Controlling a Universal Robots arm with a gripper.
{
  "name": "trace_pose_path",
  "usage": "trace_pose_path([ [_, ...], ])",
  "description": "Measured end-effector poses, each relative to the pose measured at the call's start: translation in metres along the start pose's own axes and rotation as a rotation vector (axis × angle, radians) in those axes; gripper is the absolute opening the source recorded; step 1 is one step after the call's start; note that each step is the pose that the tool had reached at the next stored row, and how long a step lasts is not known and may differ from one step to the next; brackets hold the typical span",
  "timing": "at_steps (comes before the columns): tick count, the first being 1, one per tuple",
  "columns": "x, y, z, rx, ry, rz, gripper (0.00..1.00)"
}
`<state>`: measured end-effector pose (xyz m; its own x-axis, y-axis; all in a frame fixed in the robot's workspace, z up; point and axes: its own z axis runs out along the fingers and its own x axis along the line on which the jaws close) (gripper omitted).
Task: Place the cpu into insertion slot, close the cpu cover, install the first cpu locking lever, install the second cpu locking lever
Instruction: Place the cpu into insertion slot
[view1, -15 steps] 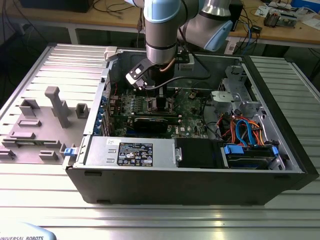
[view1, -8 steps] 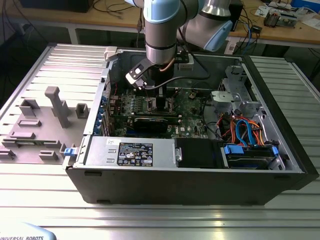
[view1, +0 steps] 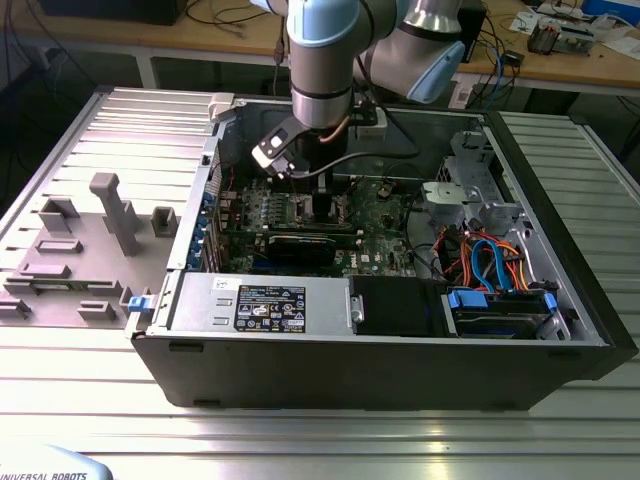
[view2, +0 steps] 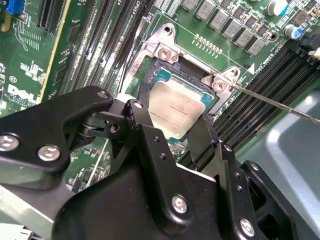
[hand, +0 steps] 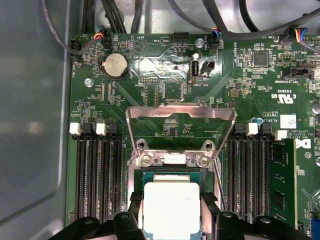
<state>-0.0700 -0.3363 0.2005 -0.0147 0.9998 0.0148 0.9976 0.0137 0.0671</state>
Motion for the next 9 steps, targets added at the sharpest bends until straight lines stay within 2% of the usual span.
trace_pose_path([
  [9,-0.0007,-0.0001,0.0014,-0.0003,-0.001,0.016,0.54],
])
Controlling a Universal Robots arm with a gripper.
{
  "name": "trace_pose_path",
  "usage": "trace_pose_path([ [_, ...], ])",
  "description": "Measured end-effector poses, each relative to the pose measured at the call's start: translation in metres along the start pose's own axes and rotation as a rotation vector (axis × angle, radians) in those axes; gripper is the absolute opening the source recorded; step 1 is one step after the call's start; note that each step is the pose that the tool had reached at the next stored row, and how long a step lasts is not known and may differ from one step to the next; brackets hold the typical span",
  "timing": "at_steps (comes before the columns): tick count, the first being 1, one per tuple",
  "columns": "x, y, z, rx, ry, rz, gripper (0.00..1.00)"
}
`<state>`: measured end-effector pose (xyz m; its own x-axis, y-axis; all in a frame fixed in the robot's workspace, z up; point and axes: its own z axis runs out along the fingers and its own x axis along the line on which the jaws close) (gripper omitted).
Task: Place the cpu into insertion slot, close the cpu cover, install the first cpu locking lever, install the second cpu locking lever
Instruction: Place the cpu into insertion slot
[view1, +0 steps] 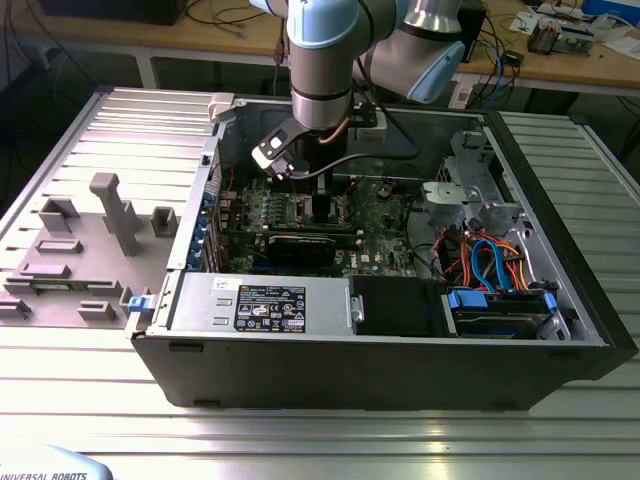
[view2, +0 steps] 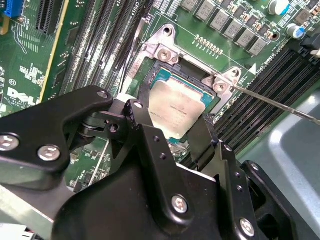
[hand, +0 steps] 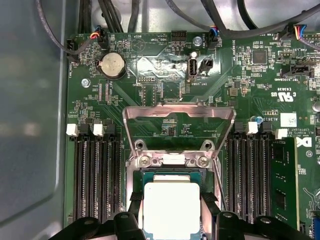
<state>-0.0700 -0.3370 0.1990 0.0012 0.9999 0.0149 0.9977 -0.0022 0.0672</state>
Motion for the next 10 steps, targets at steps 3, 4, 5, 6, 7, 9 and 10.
trace_pose_path([
  [3,-0.0001,0.0,0.0,0.0,-0.0001,0.001,0.54],
  [4,-0.0002,0.0,0.0001,0.0,-0.0004,0.001,0.54],
  [5,-0.0003,-0.0002,0.0011,0.0003,-0.0012,0.002,0.54],
  [6,-0.0003,-0.0002,0.0023,0.0005,-0.0012,0.002,0.54],
  [7,-0.0003,-0.0002,0.0028,0.0003,-0.0008,0.002,0.54],
  [9,-0.0003,-0.0003,0.0029,0.0002,-0.0006,0.002,0.54],
  [10,-0.0003,-0.0003,0.003,0.0003,-0.0007,0.002,0.54],
])
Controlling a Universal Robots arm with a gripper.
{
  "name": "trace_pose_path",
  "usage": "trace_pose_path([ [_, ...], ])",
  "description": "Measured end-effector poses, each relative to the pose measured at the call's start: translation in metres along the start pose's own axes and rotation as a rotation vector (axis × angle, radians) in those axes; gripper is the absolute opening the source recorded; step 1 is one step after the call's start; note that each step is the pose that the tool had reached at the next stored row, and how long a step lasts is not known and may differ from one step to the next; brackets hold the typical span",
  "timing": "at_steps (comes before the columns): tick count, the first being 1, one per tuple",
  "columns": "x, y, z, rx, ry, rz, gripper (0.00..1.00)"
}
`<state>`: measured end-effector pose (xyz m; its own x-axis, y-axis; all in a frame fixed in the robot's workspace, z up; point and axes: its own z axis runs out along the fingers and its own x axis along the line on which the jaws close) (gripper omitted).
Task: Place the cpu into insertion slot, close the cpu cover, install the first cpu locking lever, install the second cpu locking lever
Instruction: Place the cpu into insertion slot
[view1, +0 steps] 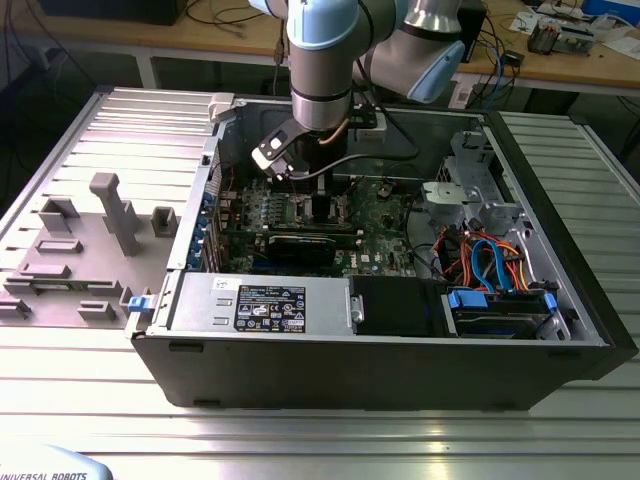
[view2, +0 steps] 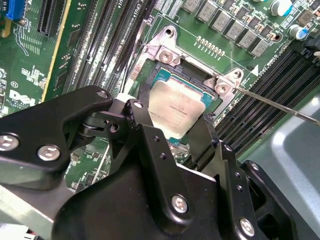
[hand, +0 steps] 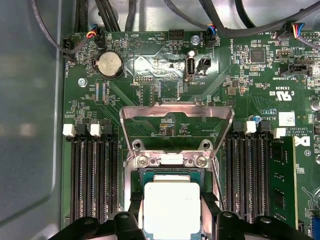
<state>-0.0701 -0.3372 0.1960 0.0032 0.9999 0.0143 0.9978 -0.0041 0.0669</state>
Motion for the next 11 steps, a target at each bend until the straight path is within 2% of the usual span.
trace_pose_path([
  [4,0.0003,0.0001,0.0009,-0.0009,0.0012,0.0,0.55],
  [5,0.0002,0.0001,0.0008,-0.0007,0.0009,0.0,0.61],
  [11,0.0003,0.0002,-0.0005,-0.0001,0.0011,0.0,0.61],
])
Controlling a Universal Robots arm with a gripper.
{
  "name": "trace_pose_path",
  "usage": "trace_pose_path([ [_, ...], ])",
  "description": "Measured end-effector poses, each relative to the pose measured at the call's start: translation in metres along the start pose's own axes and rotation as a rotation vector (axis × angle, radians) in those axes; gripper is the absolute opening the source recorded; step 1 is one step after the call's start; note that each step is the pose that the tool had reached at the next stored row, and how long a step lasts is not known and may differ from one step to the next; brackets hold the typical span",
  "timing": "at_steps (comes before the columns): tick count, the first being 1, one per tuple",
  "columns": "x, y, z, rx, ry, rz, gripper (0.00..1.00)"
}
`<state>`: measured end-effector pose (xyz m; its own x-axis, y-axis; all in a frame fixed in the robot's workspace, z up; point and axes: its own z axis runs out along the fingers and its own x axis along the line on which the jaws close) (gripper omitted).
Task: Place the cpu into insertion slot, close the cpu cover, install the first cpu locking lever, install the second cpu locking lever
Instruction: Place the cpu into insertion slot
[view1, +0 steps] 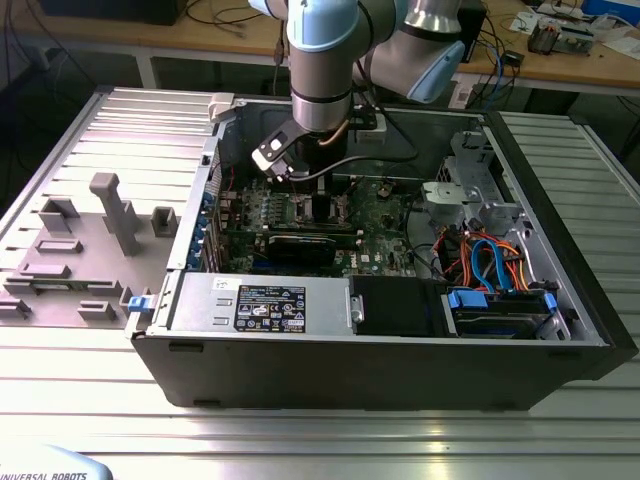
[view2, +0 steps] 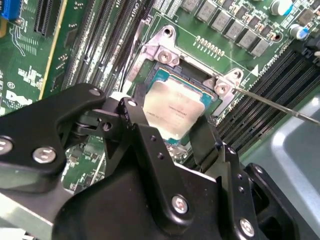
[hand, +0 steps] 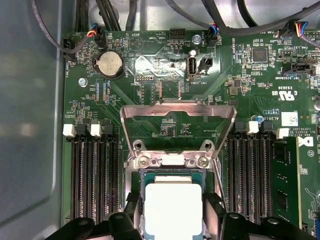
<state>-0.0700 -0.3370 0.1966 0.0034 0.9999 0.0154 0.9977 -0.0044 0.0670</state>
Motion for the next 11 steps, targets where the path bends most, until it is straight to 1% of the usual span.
trace_pose_path([
  [4,0.0,0.0008,-0.0066,0.0064,-0.0007,0.0,0.61],
  [7,0.0001,0.0019,-0.0116,0.0159,-0.0008,0.001,0.61],
  [9,0.0002,0.0031,-0.0138,0.0247,-0.0008,0.002,0.61],
  [10,0.0002,0.004,-0.0149,0.0305,-0.0007,0.002,0.59],
  [11,0.0002,0.0052,-0.016,0.0381,-0.0008,0.003,0.53],
])
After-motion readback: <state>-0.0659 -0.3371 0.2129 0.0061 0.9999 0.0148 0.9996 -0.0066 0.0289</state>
